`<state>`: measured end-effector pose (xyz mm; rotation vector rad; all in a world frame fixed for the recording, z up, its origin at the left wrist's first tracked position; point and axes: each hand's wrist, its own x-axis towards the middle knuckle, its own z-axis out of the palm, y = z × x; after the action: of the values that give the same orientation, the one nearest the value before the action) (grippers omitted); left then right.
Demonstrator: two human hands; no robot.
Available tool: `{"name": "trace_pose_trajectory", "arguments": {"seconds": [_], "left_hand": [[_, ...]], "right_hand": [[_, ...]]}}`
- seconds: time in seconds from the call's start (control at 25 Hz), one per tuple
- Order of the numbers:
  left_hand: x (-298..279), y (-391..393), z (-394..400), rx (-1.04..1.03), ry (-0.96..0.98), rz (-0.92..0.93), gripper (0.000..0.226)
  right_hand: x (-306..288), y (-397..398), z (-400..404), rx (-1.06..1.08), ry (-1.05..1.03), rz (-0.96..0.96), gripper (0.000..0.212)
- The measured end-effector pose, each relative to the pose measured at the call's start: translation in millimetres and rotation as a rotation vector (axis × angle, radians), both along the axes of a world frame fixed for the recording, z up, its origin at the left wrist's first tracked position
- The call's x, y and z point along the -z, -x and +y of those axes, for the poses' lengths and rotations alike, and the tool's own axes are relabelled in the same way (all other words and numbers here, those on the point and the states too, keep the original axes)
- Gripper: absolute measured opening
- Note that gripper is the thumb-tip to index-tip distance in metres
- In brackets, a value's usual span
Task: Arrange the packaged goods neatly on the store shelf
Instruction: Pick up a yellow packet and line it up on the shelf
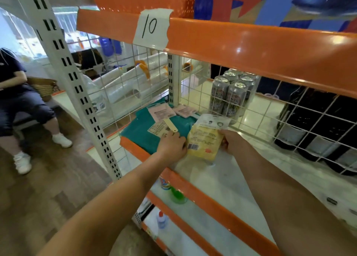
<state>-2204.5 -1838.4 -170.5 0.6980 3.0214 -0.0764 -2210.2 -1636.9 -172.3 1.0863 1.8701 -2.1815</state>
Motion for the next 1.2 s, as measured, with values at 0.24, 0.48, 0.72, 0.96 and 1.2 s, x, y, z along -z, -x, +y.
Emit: {"name": "trace_pose_trajectory", "arguments": {"seconds": [0.24, 0.48, 0.72, 0.96, 1.2], "left_hand": [[-2.6, 5.8, -5.3, 0.081, -0.018, 0.005, 0.038], [-10.3, -1.6, -18.5, 0.201, -0.095, -0.013, 0.036], [3.7, -29.8, -26.2, 0.316, -0.182, -0.073, 0.030], [8.7, -66.1, -21.4, 0.454, -0.348, -0.135, 0.026], [1.7, -111.3, -22.0, 0.496, -0.293, -0.170, 0.030]], "right_hand": [[0.0, -25.3, 8.6, 0.049, 0.036, 0.067, 0.028], [-11.8, -70.6, -2.9, 0.140, -0.052, 0.093, 0.025], [-2.7, -139.1, -38.8, 0.331, -0.033, 0.128, 0.025], [-3.1, -206.0, -49.3, 0.452, -0.016, 0.175, 0.019], [-12.0, -263.6, -60.3, 0.427, -0.012, 0.246, 0.015]]}}
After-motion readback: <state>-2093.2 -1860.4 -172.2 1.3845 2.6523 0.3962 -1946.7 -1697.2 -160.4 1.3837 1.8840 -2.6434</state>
